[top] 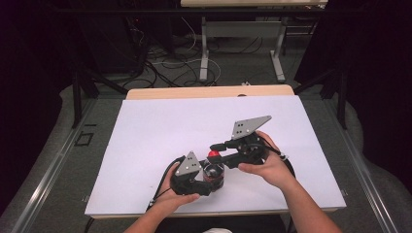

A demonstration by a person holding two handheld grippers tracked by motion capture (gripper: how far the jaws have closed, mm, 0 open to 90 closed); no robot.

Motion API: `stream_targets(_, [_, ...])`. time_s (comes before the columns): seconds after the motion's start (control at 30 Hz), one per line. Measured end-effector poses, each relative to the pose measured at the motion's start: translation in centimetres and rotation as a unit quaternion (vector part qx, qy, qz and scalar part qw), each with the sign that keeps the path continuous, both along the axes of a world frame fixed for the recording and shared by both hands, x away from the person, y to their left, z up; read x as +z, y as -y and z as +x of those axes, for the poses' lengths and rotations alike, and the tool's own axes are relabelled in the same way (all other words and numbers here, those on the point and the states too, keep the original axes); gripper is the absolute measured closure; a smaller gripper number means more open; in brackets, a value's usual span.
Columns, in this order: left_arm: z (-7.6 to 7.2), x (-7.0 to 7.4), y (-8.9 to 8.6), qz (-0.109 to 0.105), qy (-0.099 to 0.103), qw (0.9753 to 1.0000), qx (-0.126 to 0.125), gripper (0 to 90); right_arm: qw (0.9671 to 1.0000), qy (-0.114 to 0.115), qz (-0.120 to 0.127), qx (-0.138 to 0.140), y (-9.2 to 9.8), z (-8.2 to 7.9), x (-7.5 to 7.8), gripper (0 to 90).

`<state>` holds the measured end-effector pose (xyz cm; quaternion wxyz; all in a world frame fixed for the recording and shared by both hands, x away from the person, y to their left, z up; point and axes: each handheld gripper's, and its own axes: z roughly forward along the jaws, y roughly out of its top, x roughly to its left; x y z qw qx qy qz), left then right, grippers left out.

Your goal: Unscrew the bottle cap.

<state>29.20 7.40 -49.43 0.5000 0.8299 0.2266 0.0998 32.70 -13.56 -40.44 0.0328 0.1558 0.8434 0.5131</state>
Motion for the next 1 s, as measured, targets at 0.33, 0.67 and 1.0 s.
stream_targets(0.33, [0.1, 0.1, -0.2, 0.000, 0.004, 0.9998, 0.020, 30.5, 0.9840, 0.012, 0.007, -0.178, -1.6, -3.8, 0.3, 52.0])
stream_targets(0.67, [0.0, 0.2, -0.3, -0.003, 0.006, 0.9999, 0.014, 30.6, 0.9907, 0.010, -0.010, -0.135, -1.4, -2.9, 0.4, 61.1])
stream_targets(1.0, [0.0, 0.2, -0.2, -0.004, 0.009, 0.9999, 0.001, 30.5, 0.9978, 0.021, -0.016, 0.061, 0.1, 0.9, 0.6, 60.7])
